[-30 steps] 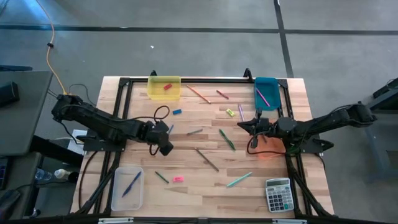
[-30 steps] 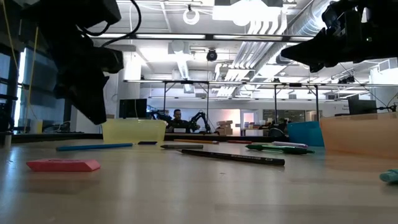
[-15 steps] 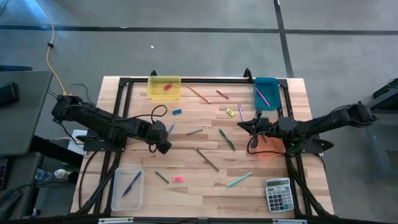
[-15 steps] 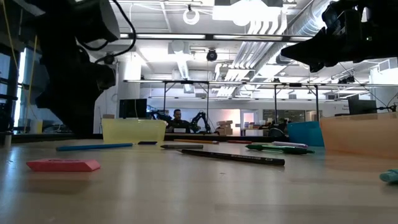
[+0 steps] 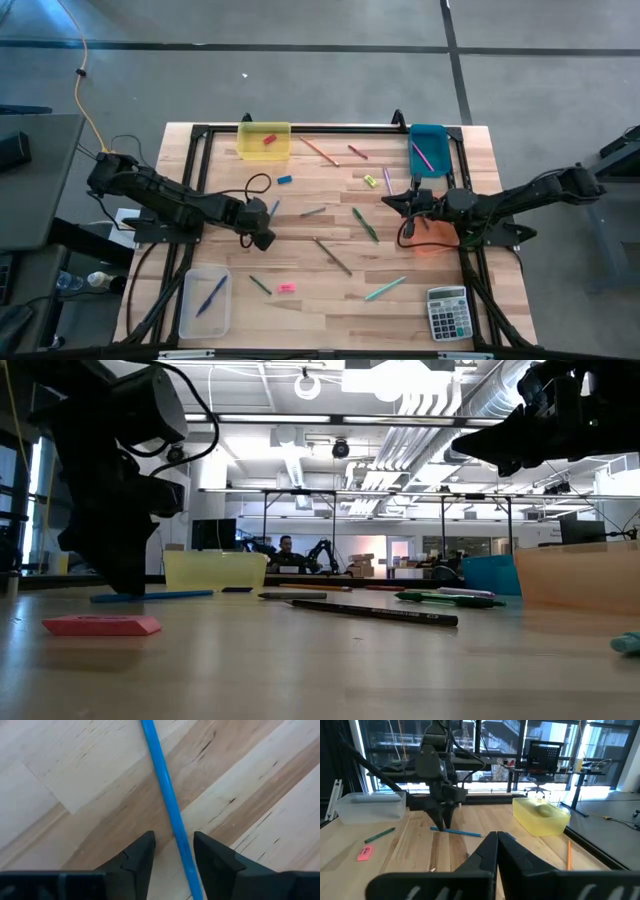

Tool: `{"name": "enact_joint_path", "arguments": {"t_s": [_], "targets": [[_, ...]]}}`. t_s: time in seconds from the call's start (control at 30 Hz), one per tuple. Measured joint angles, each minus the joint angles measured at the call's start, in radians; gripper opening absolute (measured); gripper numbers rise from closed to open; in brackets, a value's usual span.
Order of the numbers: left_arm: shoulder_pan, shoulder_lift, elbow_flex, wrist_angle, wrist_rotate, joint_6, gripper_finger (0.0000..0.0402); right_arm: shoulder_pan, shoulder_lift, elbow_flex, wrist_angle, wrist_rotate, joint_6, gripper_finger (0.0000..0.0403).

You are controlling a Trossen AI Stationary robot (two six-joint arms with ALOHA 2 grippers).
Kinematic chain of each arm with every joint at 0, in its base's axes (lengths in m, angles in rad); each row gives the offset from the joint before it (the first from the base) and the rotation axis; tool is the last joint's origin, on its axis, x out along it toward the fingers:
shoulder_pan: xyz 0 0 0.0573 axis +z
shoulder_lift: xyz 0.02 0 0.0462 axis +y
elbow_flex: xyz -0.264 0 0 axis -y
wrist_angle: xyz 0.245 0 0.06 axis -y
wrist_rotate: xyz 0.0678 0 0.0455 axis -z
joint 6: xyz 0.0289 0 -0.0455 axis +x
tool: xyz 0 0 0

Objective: Sort crayons/erasers/pens/pencils in bins
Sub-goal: Put the blue pencil into the blue bin

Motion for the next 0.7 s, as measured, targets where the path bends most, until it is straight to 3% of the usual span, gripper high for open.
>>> {"name": "enact_joint_path", "arguments": {"t_s": [0.5, 0.7], "targets": [[0.002, -0.016, 0.001, -0.043, 0.022, 0.186, 0.0031, 0.000, 0.000, 0.000, -0.001, 0.000, 0.000, 0.0000], [0.002, -0.016, 0.044, -0.179, 0.041, 0.262, 0.0010, 0.000, 0.000, 0.000, -0.001, 0.000, 0.000, 0.0000]]}}
